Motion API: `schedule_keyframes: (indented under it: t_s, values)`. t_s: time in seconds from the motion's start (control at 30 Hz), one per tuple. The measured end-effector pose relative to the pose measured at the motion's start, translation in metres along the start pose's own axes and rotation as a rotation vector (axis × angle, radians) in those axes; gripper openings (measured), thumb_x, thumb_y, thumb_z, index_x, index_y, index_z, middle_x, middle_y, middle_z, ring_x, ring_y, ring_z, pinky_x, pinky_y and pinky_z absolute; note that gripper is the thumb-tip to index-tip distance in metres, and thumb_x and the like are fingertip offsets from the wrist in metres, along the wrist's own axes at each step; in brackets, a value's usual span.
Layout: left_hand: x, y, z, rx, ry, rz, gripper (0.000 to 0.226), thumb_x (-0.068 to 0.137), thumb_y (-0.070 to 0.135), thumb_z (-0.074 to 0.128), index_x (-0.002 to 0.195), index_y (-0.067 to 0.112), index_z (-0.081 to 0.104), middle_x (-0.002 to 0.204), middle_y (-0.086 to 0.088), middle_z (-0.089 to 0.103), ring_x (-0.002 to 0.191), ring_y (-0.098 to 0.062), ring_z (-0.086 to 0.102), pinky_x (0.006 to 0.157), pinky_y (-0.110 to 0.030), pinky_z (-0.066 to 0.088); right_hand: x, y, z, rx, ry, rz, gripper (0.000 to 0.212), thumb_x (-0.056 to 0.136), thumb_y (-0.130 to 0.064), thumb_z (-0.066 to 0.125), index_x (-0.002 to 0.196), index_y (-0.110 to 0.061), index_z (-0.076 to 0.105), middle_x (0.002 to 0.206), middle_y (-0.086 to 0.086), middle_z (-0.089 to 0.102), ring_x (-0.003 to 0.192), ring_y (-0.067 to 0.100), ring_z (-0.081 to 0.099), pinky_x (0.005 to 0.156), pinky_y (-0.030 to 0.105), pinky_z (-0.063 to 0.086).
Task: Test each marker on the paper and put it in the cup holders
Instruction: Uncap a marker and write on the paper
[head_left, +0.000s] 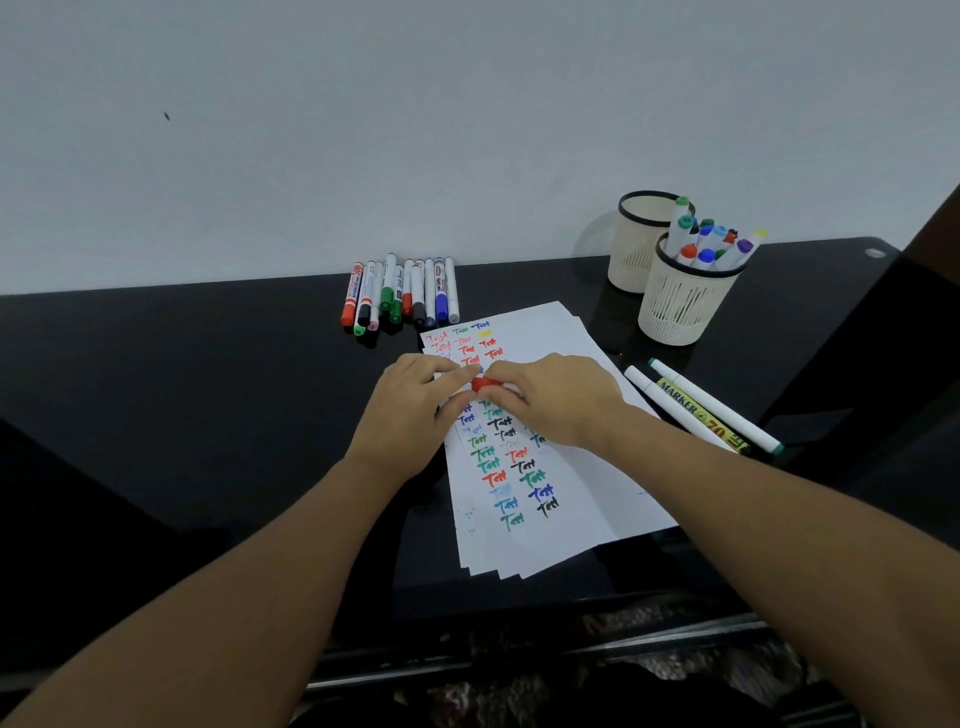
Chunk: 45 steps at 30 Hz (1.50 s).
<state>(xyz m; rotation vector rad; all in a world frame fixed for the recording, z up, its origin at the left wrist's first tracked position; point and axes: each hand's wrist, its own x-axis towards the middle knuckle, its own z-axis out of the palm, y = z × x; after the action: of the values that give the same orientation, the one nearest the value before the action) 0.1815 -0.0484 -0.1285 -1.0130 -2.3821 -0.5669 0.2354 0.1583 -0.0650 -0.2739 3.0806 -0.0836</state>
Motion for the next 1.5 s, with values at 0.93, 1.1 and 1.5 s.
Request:
schedule_keyframes:
  t_s: [0.93, 1.1, 1.5]
  values:
    - [-0.008, 0.029, -0.017, -0.058, -0.538, -0.178, 0.056, 0.096, 0.068, 0.029, 0.148, 0.051, 0.038, 0.168, -0.003, 0.014, 0.153, -0.023, 0.014, 0.124, -0.046, 0.013, -0.094, -0.005, 0.020, 1.193, 0.440, 0.339, 0.026, 0.105, -0.052, 0.047, 0.110, -0.033, 0.064, 0.076, -0.005, 0.063, 0.071, 0.006, 0.059, 0.075, 0.031, 0.051]
    - [-0.014, 0.036, -0.018, -0.056, -0.467, -0.219, 0.058, 0.096, 0.068, 0.030, 0.149, 0.046, 0.042, 0.166, -0.001, 0.021, 0.151, -0.021, 0.019, 0.124, -0.050, 0.016, -0.109, -0.006, 0.034, 1.078, 0.438, 0.344, 0.013, 0.102, -0.040, 0.061, 0.104, -0.032, 0.071, 0.091, -0.011, 0.073, 0.086, 0.007, 0.069, 0.089, 0.037, 0.058]
    - [-0.015, 0.038, -0.018, -0.039, -0.455, -0.245, 0.055, 0.098, 0.065, 0.037, 0.149, 0.044, 0.043, 0.164, 0.002, 0.027, 0.150, -0.019, 0.023, 0.124, -0.046, 0.018, -0.115, -0.004, 0.041, 1.060, 0.361, 0.370, 0.013, 0.102, -0.044, 0.059, 0.105, -0.033, 0.064, 0.097, -0.017, 0.070, 0.093, -0.001, 0.063, 0.081, 0.025, 0.051]
